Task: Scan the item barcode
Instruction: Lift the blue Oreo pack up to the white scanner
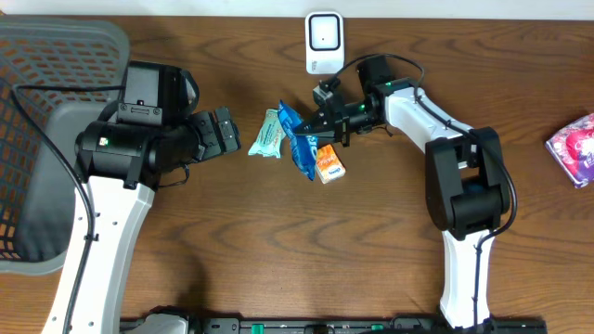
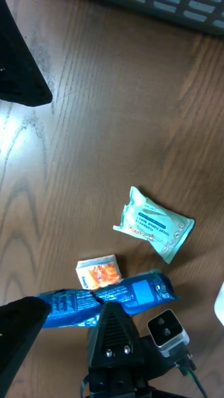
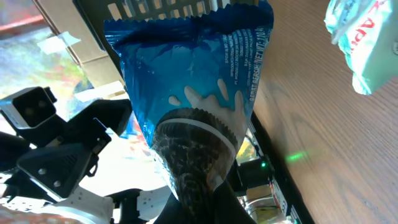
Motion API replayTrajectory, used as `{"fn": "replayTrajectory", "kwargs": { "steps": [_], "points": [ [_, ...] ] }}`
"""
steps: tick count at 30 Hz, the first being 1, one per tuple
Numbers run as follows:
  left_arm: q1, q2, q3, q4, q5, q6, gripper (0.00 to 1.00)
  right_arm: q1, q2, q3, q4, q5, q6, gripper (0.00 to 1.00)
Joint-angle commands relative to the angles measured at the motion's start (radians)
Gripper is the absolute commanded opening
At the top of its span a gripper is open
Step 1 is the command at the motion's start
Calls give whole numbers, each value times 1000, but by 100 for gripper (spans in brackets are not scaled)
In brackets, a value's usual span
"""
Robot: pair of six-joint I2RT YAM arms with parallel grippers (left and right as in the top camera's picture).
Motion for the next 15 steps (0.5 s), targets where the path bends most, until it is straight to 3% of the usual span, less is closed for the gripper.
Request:
{"fn": "replayTrajectory", "kwargs": {
  "steps": [1,15],
  "points": [
    [3,0,7,-3,-10,13,98,-2,-33,6,-8,-54,4,1],
    [3,0,7,-3,-10,13,98,1,-44,8,93,-10,122,1]
  ]
}}
